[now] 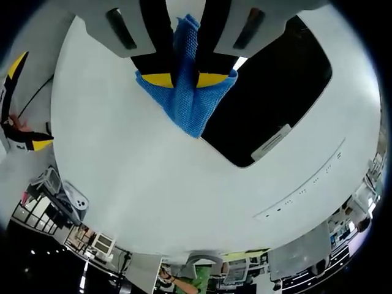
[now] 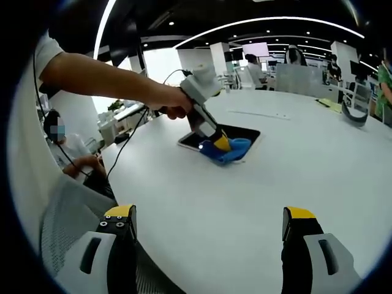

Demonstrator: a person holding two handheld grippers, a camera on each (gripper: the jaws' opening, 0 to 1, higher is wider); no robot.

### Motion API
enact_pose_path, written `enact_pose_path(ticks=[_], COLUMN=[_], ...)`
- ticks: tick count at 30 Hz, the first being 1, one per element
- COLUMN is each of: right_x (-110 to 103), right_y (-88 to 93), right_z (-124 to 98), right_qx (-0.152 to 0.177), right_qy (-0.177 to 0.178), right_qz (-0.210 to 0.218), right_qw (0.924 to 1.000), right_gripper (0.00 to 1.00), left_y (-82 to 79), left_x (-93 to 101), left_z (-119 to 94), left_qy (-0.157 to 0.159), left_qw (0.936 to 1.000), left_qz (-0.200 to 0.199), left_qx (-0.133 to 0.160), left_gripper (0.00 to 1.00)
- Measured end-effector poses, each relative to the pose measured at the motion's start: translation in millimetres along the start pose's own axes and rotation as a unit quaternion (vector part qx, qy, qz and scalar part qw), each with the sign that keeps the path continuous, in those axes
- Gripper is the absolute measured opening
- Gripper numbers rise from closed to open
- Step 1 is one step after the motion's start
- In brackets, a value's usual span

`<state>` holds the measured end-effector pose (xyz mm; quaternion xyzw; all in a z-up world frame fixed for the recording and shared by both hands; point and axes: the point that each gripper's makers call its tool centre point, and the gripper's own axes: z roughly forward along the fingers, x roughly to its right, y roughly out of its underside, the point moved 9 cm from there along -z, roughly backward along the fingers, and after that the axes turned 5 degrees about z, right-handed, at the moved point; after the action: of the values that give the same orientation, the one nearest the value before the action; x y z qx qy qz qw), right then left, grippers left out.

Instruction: Wipe the mirror surface with the cleaning cloth until all visible marks leave the cleaned area.

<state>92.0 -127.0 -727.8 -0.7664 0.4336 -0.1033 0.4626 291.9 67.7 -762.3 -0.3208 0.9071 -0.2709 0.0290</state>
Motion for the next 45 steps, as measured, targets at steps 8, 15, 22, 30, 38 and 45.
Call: enact_pose_path(ticks=[8,15,22,30,38,45], right_x=[0.8,0.3,1.2,5.0,5.3,5.9], right_y=[-0.7,0.5,-1.3,-2.7,-2.2,-1.0], right_z=[0.5,0.8,1.1,0.0,1.4,1.4], right_qx=[0.001,-0.002,-0.002,-0.001,-0.004,-0.005], right_qy=[0.001,0.000,0.001,0.003,0.002,0.002], right_qz=[0.000,0.000,-0.001,-0.001,-0.001,0.001], right_qw=[1.0000,1.0000,1.0000,1.0000,1.0000,1.0000], right_gripper=[0.99,0.99,0.99,0.99,0.99,0.99], left_y=[-0.8,-1.5,-3.1,-4.4,-6.2,-7.4], left_x=[1.1,1.4,0.8,-0.4,-2.7,-3.6], left_z=[0.4,0.7,1.1,1.5,2.8,3.5], left_qy=[0.003,0.006,0.003,0.001,0.000,0.000], left_qw=[1.0000,1.0000,1.0000,1.0000,0.9999,0.9999], left_qz=[-0.003,-0.006,-0.004,-0.003,-0.013,-0.016], left_qx=[0.001,0.002,-0.003,-0.005,-0.003,-0.001], left_gripper=[0.11,0.10,0.09,0.08,0.07,0.07])
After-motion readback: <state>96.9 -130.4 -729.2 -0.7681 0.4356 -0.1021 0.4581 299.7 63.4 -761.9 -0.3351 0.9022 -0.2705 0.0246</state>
